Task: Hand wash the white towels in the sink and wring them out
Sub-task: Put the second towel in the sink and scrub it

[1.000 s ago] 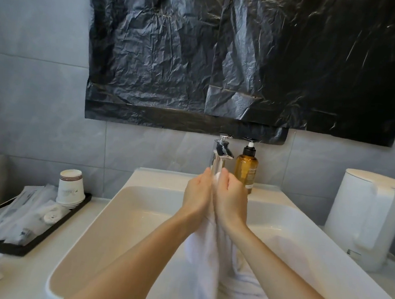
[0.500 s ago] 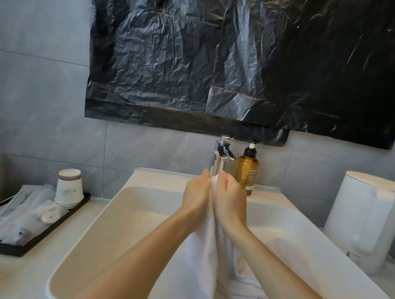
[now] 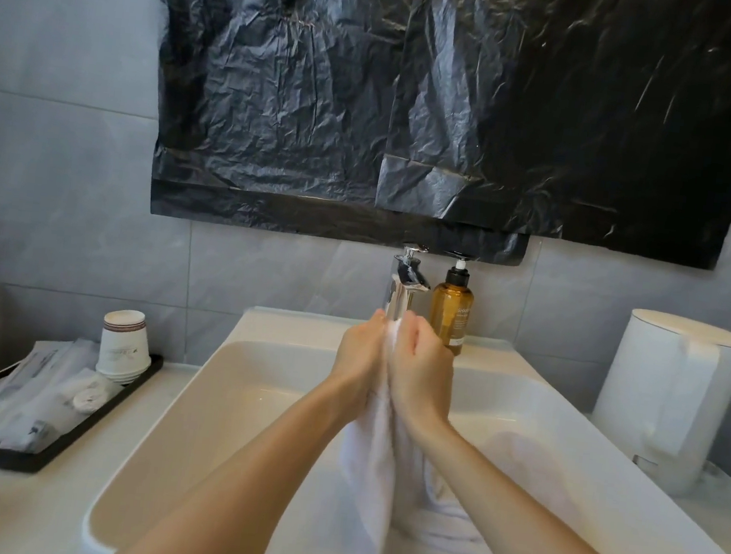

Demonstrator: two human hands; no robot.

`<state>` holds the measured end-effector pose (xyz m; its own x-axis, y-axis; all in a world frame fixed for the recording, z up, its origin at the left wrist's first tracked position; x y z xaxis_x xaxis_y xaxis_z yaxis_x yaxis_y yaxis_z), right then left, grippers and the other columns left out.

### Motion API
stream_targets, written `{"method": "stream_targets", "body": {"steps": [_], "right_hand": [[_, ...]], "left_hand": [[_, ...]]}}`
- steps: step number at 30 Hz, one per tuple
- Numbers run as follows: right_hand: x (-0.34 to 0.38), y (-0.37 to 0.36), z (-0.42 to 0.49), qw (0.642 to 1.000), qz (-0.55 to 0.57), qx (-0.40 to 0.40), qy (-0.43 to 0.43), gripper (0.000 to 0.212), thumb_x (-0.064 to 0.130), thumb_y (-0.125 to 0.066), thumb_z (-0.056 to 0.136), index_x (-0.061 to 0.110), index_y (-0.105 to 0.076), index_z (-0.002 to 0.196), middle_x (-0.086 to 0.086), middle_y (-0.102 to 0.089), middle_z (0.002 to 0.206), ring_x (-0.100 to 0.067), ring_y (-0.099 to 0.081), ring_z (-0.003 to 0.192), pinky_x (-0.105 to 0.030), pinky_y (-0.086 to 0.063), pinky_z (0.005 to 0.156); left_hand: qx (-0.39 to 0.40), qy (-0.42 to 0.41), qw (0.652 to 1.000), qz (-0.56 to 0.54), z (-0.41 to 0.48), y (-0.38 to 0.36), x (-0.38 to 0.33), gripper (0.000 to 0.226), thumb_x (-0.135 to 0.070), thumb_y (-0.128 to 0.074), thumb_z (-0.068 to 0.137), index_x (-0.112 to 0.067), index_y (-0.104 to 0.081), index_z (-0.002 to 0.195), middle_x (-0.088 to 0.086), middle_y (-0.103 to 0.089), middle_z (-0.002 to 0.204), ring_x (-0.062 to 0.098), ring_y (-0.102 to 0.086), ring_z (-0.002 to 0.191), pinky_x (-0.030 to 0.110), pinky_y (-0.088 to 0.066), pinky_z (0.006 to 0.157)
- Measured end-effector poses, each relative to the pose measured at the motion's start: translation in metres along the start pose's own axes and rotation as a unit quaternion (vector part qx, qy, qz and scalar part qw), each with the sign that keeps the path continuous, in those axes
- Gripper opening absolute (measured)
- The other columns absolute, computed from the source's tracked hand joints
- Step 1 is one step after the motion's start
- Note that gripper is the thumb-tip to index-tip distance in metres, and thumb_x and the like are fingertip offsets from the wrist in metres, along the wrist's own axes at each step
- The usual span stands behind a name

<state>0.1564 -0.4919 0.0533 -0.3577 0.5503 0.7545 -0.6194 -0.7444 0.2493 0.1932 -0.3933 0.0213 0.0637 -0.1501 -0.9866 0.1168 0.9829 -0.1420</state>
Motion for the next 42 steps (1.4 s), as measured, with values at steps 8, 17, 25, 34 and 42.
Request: {"method": "stream_targets", "body": {"steps": [8, 17, 25, 34, 42], "right_hand": [[-0.004, -0.002, 0.003, 0.999, -0.035, 0.019, 0.007, 0.039, 0.036, -0.034, 0.103, 0.022, -0.046, 0.069, -0.001, -0.058, 0.069, -0.020, -0.054, 0.068, -0.036, -0.039, 0.061], [0.005, -0.013, -0.007, 0.998, 0.010, 0.040, 0.038, 0.040, 0.030, -0.038, 0.102, 0.024, -0.039, 0.062, -0.001, -0.050, 0.061, -0.023, -0.049, 0.063, -0.037, -0.036, 0.059], [0.005, -0.016, -0.006, 0.998, 0.022, 0.056, 0.034, 0.042, 0.033, -0.037, 0.103, 0.023, -0.044, 0.063, 0.003, -0.047, 0.058, -0.019, -0.050, 0.062, -0.036, -0.038, 0.058], [-0.016, -0.010, 0.005, 0.997, 0.035, 0.043, -0.060, 0.044, 0.032, -0.034, 0.103, 0.023, -0.043, 0.062, 0.005, -0.047, 0.059, -0.017, -0.049, 0.065, -0.030, -0.035, 0.061], [-0.006, -0.008, 0.002, 0.999, 0.010, 0.034, -0.040, 0.042, 0.033, -0.033, 0.104, 0.022, -0.045, 0.065, 0.000, -0.053, 0.065, -0.020, -0.054, 0.069, -0.031, -0.036, 0.059]], "left_hand": [[-0.003, -0.008, 1.000, 0.017, -0.001, -0.001, -0.003, 0.037, -0.028, -0.041, 0.103, -0.011, -0.061, 0.076, 0.003, -0.063, 0.070, 0.017, -0.058, 0.071, 0.025, -0.045, 0.062], [-0.051, -0.027, 0.998, 0.022, -0.003, 0.014, -0.009, 0.034, -0.014, -0.038, 0.102, -0.011, -0.045, 0.069, 0.004, -0.051, 0.066, 0.011, -0.044, 0.057, 0.018, -0.038, 0.047], [-0.063, -0.015, 0.998, 0.007, -0.001, 0.017, -0.005, 0.038, -0.020, -0.038, 0.104, -0.011, -0.049, 0.068, 0.004, -0.054, 0.065, 0.013, -0.050, 0.061, 0.016, -0.039, 0.046], [-0.045, -0.002, 0.999, -0.029, -0.006, 0.008, -0.004, 0.038, -0.026, -0.037, 0.104, -0.009, -0.056, 0.076, 0.004, -0.058, 0.068, 0.012, -0.055, 0.061, 0.017, -0.042, 0.045], [-0.039, -0.019, 0.998, -0.037, -0.002, 0.009, -0.003, 0.036, -0.026, -0.039, 0.104, -0.008, -0.056, 0.078, 0.009, -0.058, 0.070, 0.016, -0.055, 0.065, 0.022, -0.043, 0.055]]}}
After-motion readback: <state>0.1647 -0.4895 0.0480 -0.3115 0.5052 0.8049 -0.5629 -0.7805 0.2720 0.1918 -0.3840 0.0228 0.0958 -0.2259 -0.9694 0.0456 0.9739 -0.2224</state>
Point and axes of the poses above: each hand's wrist, its own z-axis towards the middle knuckle, its own y-axis out of the back of the hand, x = y × z, the point moved 10 cm from there along z, towards the middle knuckle
